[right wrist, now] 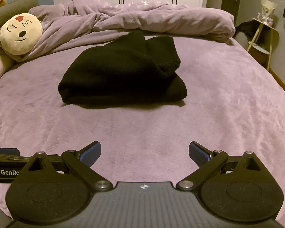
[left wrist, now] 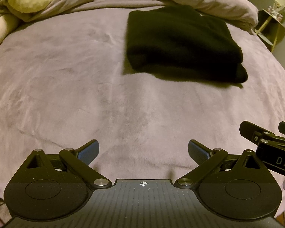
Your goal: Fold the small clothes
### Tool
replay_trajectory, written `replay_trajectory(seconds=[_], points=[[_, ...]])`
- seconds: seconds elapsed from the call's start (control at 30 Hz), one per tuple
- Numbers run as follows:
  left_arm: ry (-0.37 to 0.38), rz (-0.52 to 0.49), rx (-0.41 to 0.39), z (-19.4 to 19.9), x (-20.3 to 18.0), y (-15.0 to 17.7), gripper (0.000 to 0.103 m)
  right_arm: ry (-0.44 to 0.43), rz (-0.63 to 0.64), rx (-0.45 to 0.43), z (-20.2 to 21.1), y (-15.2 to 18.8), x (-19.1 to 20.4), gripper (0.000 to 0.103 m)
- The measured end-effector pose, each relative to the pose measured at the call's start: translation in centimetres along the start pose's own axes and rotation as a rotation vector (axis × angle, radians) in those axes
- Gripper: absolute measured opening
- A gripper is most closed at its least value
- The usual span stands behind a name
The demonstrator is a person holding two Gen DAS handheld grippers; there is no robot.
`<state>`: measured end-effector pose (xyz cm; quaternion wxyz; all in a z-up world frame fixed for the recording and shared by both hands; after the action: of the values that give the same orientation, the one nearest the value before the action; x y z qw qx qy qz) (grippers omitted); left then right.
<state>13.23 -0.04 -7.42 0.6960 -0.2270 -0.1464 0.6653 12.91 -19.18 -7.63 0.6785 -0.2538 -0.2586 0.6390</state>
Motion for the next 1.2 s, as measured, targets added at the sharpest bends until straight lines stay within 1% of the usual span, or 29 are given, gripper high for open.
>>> replay_trajectory(seconds=[0.53, 1.2], points=[[0.001, -0.002, 0.007, 0.14, -0.28, 0.12, 0.102, -0.013, -0.016, -0.003, 0.1, 0.22, -0.44, 0.099], [-0.002, -0.002, 0.001, 0.41, -0.37, 0.36, 0.102, -0.007, -0.008, -0.021, 0.67, 0.22, -0.24, 0.099]])
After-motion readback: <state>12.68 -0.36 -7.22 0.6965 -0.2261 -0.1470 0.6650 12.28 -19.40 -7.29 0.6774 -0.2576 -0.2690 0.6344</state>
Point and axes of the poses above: each gripper's, at about its wrist camera, not at the fingertips, and z roughly against the way its jaws point, x to its left, y to its underside, the point moved 10 cm from there along -z, roughly the way its jaws point
